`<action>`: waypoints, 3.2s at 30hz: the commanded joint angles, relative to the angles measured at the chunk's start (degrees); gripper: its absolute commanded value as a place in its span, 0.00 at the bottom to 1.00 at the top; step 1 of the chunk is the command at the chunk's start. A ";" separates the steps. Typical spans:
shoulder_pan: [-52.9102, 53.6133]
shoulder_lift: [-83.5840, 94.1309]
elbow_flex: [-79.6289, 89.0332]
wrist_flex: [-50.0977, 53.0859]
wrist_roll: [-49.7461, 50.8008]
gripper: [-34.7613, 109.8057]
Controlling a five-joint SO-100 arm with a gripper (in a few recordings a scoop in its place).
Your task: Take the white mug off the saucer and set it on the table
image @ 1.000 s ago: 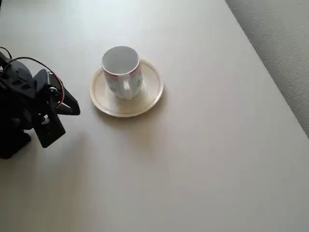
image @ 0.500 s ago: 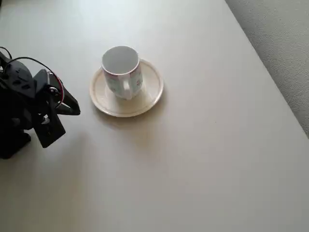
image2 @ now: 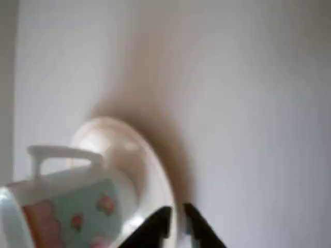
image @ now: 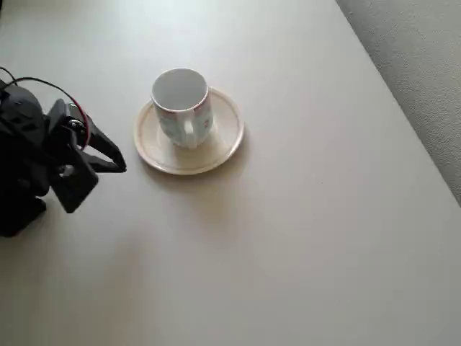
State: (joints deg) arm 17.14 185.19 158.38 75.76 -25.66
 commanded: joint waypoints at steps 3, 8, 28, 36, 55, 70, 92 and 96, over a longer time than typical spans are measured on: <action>-5.45 -34.89 -55.37 16.96 6.86 0.34; -9.58 -56.95 -72.42 22.50 10.46 0.35; -18.54 -82.97 -72.07 18.72 15.47 0.36; -22.50 -83.14 -60.38 9.40 16.08 0.36; -22.15 -91.14 -52.56 -2.11 18.37 0.23; -20.65 -68.64 -57.13 2.64 20.48 0.23; 10.46 -75.94 -72.95 9.84 -6.50 0.23; 15.64 -82.35 -71.98 6.24 -10.55 0.23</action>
State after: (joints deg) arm 26.19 106.70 90.09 86.48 -31.03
